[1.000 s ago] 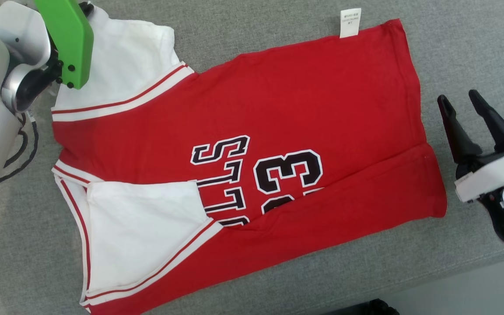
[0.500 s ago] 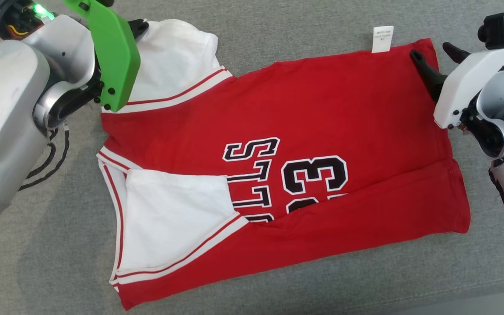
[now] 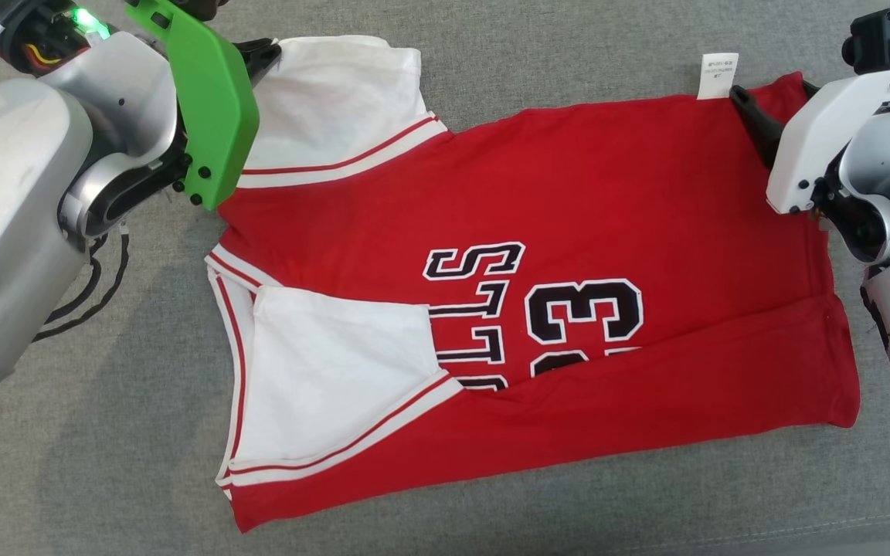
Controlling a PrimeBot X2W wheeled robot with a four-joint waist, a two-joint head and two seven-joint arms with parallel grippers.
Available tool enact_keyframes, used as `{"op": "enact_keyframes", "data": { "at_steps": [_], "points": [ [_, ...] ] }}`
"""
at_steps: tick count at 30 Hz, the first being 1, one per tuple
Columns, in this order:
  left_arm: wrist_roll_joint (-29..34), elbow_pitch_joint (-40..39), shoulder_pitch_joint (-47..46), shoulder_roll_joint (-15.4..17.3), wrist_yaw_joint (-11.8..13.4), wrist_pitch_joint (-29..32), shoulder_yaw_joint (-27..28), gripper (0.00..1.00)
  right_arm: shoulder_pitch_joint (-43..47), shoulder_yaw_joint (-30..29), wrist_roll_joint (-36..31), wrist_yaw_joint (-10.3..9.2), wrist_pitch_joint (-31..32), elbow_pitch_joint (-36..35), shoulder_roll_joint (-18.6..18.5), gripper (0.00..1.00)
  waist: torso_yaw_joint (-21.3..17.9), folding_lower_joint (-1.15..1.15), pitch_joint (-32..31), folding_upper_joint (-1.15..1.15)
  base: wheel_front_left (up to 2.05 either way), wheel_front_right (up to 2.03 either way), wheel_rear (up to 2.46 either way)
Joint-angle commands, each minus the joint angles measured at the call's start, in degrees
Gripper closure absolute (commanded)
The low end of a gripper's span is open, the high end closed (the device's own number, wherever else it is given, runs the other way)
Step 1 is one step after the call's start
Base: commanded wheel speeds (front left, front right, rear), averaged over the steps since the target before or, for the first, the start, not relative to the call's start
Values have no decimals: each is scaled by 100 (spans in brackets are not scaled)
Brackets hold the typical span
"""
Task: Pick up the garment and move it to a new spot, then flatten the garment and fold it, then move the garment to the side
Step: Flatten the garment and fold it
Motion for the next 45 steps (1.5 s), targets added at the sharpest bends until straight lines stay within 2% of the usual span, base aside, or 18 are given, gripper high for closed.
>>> {"op": "enact_keyframes", "data": {
  "at_steps": [1, 2, 5, 6, 12, 24, 32, 39, 45],
  "points": [
    [-51, -17, 72, 33, 25, -17, -7, 100, -93, -34, -27, 1, -41, 43, -47, 33, 12, 0, -2, 0, 0, 0, 0],
    [-51, -22, 83, 35, 26, -22, -10, 100, -104, -44, -40, 1, -49, 59, -55, 49, 18, 0, -1, 0, 0, 0, 0],
    [-56, -32, 99, 58, 29, -16, -19, 100, -123, -80, -112, 1, -94, 114, -80, 78, 32, 0, 7, 0, 0, 0, 0],
    [-60, -36, 99, 69, 29, -4, -23, 100, -137, -98, -144, 1, -115, 131, -86, 100, 33, 0, 10, 0, 0, 0, 0],
    [109, -86, -2, 134, 26, -153, -52, 100, -237, -209, -285, 1, -284, 180, -42, 100, 19, 0, 17, 0, 0, 0, 0],
    [979, 15, -513, 83, -12, -2088, 52, 100, -409, -858, -205, -2, -1095, 62, -152, 100, 43, 0, 147, 0, 0, 0, 0],
    [807, 326, -159, -28, -2, -2637, 106, 100, -73, -939, -72, -2, -1383, 85, -150, 100, 113, 0, -15, 0, 0, 0, 0],
    [522, -250, 648, 130, 240, -3000, 167, 100, 570, -993, 320, -2, -1518, -71, -324, 100, 268, 0, -246, 0, 0, 0, 0],
    [366, -1110, 1478, 501, 650, -3141, 145, 100, 1203, -1070, 664, -2, -1519, -344, -517, 100, 413, 0, -462, 0, 0, 0, 0]
  ]
}}
